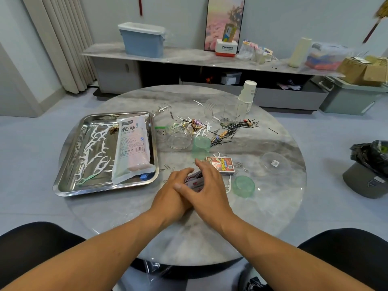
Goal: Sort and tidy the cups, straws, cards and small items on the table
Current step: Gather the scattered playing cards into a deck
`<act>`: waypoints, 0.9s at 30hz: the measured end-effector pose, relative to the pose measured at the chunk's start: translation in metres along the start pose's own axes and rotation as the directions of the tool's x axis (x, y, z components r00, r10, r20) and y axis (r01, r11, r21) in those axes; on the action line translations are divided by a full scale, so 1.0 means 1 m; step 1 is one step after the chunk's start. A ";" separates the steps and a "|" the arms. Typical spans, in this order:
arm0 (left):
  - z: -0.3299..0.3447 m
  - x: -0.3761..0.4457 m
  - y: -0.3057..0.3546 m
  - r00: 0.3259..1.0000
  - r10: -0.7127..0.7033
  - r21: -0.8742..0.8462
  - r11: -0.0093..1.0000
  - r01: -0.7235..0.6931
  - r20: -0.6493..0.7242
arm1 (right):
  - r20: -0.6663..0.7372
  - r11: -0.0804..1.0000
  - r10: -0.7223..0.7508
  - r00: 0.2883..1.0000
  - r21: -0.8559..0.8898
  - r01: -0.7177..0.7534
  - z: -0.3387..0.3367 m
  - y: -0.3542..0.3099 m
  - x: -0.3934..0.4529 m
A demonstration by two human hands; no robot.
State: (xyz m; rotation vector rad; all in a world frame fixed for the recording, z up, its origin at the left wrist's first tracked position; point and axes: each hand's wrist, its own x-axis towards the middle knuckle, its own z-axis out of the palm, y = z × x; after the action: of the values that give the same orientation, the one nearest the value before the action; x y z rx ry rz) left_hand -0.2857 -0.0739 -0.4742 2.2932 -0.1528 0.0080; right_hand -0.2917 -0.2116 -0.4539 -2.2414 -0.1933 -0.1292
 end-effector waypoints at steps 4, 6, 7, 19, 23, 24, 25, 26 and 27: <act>-0.001 -0.001 -0.003 1.000 0.005 0.043 0.999 -0.005 0.010 | -0.114 0.988 0.141 0.983 0.075 -0.133 -0.006 0.005 0.008; 0.001 -0.002 -0.003 1.000 0.025 0.081 0.996 -0.026 0.017 | -0.118 0.949 0.250 0.961 0.225 -0.219 -0.010 0.007 0.013; 0.001 -0.002 -0.003 0.999 0.031 0.100 0.994 -0.033 0.019 | -0.126 0.926 0.290 0.949 0.288 -0.245 -0.010 0.009 0.015; 0.001 -0.002 -0.004 0.999 0.036 0.123 0.992 -0.038 0.023 | 0.006 0.620 0.592 0.806 0.635 -0.461 -0.004 0.025 0.023; 0.000 -0.002 -0.003 1.000 0.030 0.101 0.994 -0.031 0.010 | -0.136 0.736 0.507 0.851 0.582 -0.346 -0.005 0.018 0.019; 0.000 -0.002 -0.003 1.000 0.030 0.096 0.995 -0.030 0.003 | -0.159 0.784 0.432 0.888 0.554 -0.282 -0.008 0.014 0.016; 0.000 -0.002 -0.002 1.000 0.030 0.087 0.996 -0.030 -0.002 | -0.147 0.825 0.330 0.933 0.525 -0.209 -0.008 0.011 0.013; -0.001 -0.002 -0.002 1.000 0.028 0.069 0.997 -0.028 -0.007 | -0.104 0.857 0.232 0.967 0.492 -0.153 -0.008 0.007 0.009; -0.001 -0.002 -0.002 1.000 0.025 0.041 0.999 -0.024 -0.010 | -0.059 0.887 0.162 0.985 0.446 -0.120 -0.006 0.005 0.005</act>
State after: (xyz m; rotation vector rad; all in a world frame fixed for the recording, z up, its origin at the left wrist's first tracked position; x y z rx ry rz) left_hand -0.2877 -0.0716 -0.4753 2.3312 -0.1769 0.0356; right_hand -0.2858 -0.2186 -0.4530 -1.7816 -0.0033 -0.1004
